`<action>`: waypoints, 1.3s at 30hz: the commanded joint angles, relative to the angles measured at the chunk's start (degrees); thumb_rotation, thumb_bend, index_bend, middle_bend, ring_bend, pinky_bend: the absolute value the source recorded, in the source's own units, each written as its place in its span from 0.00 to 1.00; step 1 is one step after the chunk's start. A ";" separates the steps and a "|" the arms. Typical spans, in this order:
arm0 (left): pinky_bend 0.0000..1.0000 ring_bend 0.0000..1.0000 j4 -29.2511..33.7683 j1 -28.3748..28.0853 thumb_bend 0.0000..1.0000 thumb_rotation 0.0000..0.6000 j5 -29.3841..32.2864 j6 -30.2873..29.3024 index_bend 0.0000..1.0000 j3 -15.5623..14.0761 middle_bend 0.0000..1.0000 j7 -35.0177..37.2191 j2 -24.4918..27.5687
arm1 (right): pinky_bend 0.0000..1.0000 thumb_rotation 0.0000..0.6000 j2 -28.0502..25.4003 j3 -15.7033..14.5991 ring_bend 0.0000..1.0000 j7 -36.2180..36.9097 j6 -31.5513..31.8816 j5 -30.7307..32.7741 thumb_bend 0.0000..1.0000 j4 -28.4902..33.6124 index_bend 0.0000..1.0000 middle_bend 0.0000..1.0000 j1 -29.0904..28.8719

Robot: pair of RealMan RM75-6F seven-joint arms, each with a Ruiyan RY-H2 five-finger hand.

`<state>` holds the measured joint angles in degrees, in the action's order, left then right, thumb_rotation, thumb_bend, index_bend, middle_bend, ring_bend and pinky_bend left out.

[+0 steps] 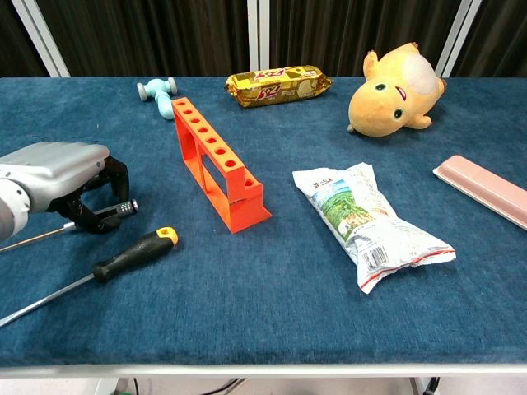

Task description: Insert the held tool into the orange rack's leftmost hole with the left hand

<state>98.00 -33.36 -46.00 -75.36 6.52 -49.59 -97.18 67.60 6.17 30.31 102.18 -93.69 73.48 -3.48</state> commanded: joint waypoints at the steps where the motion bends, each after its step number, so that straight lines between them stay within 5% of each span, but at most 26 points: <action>1: 0.39 0.22 -0.07 0.12 0.29 0.94 0.10 0.08 0.46 0.12 0.35 0.75 -0.10 | 0.00 1.00 -0.06 -0.16 0.00 0.04 -0.22 -0.15 0.33 0.01 0.00 0.00 -0.04; 14: 0.40 0.27 0.69 0.45 0.41 1.00 -2.14 -1.70 0.61 -0.42 0.44 1.09 -0.57 | 0.00 1.00 -0.28 -0.59 0.00 0.35 -0.10 -0.53 0.33 0.24 0.00 0.00 0.20; 25: 0.44 0.31 14.81 5.16 0.41 1.00 -16.77 -11.73 0.62 -2.11 0.49 6.97 6.50 | 0.00 1.00 0.03 -1.02 0.00 -0.72 -0.51 -1.16 0.33 0.27 0.00 0.00 -0.03; 39: 0.43 0.31 23.83 8.74 0.43 1.00 -20.86 -9.47 0.61 6.55 0.48 33.64 16.05 | 0.00 1.00 -0.03 -1.91 0.00 -0.71 -0.21 -2.88 0.33 -0.85 0.00 0.00 -0.33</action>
<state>119.96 -25.26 -66.38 -86.36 10.58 -20.36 -83.30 67.55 4.27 29.52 101.93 -96.55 72.70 -3.78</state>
